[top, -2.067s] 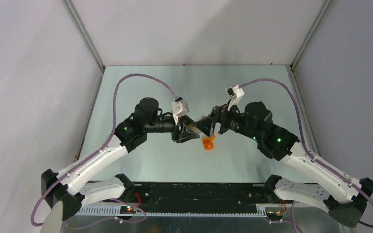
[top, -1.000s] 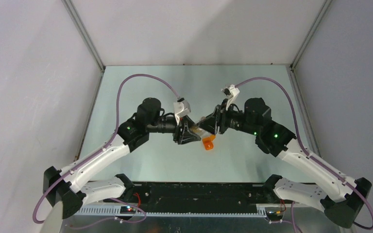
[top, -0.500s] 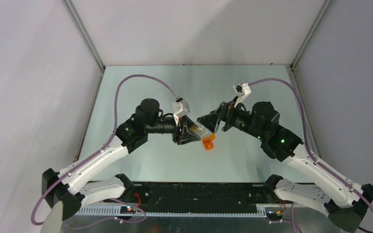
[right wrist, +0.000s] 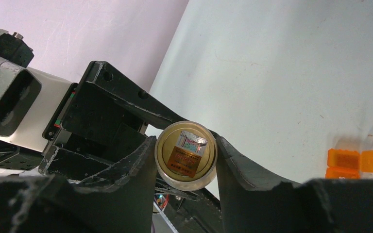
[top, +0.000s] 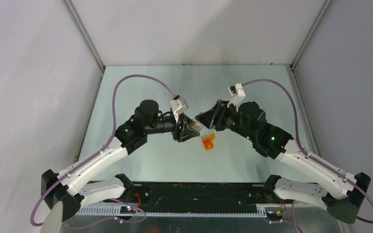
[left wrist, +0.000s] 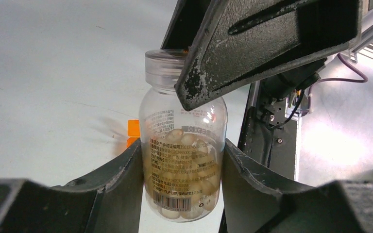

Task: Sort the pills into containers

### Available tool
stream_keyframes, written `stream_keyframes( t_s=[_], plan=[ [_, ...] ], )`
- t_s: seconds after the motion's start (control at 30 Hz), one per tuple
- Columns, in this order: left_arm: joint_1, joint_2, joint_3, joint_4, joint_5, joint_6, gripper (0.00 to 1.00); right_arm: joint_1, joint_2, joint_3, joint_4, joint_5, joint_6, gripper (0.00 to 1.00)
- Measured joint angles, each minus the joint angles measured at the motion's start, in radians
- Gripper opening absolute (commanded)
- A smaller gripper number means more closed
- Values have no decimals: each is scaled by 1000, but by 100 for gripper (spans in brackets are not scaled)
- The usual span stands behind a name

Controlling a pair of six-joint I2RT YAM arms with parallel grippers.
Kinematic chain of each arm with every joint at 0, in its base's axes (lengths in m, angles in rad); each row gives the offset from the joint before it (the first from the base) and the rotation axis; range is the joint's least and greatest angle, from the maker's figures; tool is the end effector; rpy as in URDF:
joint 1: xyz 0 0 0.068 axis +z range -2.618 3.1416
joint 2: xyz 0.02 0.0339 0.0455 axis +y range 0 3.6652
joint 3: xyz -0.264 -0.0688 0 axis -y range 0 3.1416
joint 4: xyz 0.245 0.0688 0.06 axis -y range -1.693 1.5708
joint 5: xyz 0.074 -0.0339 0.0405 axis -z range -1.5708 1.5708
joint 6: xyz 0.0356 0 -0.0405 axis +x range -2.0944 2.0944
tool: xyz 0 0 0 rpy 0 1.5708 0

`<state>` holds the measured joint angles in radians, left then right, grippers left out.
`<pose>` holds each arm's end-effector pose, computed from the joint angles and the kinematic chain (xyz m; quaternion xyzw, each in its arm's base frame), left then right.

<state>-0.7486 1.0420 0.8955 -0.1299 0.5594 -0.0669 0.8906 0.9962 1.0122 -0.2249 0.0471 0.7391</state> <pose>0.1616 -0.1759 0.3366 0.4132 0.6670 -0.4320 0.4447 0.1445 0.1760 0.3763 -0.0440 0.7757 0.4454 0.4450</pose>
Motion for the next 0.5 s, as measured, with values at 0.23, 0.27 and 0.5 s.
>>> stream_keyframes(
  t_s=[0.23,0.27,0.5],
  plan=[
    [1,2,0,15,29,-14,0,-71,0,0,39,-203,-188,17],
    [2,3,0,19,42,-14,0,-97,0,0,43,-266,-227,17],
    [2,9,4,13,160,21,0,-252,-2,0,35,-692,-378,12]
  ],
)
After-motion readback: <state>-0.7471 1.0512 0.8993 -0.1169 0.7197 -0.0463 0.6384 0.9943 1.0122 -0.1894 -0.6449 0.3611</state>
